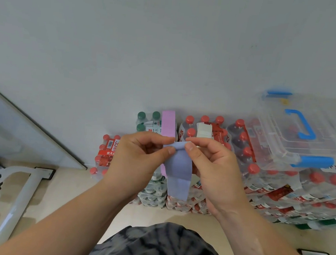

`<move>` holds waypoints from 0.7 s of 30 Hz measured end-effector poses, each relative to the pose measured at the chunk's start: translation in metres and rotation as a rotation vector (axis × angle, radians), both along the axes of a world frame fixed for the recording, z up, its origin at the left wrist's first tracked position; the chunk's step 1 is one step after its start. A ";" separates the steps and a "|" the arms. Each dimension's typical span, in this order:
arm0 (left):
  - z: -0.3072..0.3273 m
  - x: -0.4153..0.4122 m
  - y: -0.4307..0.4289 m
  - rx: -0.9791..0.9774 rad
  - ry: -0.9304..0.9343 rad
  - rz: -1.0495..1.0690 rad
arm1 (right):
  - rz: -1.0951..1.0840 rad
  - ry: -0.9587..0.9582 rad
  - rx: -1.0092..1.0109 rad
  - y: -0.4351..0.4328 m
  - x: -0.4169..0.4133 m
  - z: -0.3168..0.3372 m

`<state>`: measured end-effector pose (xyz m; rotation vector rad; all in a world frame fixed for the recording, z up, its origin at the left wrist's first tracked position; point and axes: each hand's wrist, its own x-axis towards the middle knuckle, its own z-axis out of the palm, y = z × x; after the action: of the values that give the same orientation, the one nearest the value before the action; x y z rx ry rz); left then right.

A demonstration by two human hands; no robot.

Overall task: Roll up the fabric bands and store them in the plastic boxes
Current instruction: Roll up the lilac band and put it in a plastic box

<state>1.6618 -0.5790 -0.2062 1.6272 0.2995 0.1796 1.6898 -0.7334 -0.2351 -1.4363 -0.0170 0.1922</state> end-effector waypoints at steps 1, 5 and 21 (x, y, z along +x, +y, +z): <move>0.000 0.000 0.000 -0.002 0.000 0.002 | -0.002 -0.003 -0.009 0.000 0.000 -0.001; -0.002 0.001 0.000 -0.013 0.007 0.007 | -0.004 -0.013 -0.001 0.002 0.000 0.000; 0.002 0.000 0.003 -0.099 0.022 -0.090 | -0.018 -0.062 -0.011 -0.006 -0.002 0.006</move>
<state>1.6618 -0.5759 -0.2037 1.5420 0.2477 0.0779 1.6882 -0.7396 -0.2293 -1.4522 -0.0541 0.1331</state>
